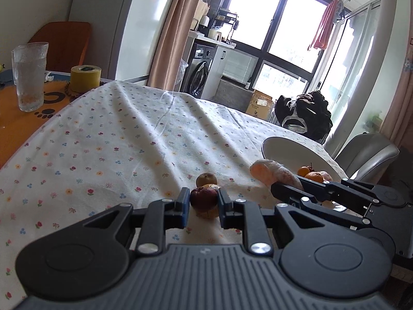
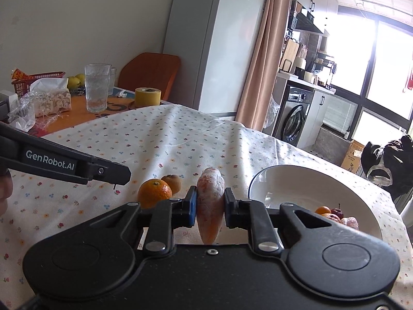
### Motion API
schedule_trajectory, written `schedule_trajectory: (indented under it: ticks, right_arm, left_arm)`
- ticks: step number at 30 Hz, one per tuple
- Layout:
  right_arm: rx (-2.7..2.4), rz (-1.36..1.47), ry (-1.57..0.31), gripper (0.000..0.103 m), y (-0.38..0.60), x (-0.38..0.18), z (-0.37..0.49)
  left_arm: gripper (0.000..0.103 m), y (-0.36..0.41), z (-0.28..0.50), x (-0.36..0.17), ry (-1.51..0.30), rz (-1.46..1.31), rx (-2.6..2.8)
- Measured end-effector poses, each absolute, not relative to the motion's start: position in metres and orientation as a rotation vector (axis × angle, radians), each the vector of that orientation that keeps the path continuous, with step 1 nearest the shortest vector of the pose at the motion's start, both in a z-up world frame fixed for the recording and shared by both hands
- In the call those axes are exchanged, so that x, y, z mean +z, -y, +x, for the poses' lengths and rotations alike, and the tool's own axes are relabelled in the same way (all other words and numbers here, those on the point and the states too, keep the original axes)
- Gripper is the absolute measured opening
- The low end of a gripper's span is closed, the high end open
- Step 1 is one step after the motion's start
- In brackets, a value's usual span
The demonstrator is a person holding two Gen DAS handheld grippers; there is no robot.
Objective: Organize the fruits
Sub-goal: 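Lower both fruits into the bowl and open both grippers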
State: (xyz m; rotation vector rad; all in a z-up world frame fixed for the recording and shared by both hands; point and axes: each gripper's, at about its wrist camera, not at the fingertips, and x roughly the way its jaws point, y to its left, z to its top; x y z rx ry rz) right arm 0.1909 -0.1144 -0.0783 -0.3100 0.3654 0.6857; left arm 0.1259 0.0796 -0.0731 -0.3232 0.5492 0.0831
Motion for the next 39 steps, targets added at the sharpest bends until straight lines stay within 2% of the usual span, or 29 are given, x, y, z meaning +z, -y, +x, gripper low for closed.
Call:
schedule_trajectory:
  ticks: [23, 39]
  right_arm:
    - [0.476, -0.167, -0.346, 0.019, 0.215, -0.068, 0.252]
    - [0.401, -0.087, -0.421, 0.02, 0.244, -0.099, 0.292]
  left_arm:
    - [0.021, -0.002, 0.195, -0.057, -0.554, -0.216, -0.003]
    - [0.021, 0.022, 0.245, -0.072, -0.619, -0.177, -0.013]
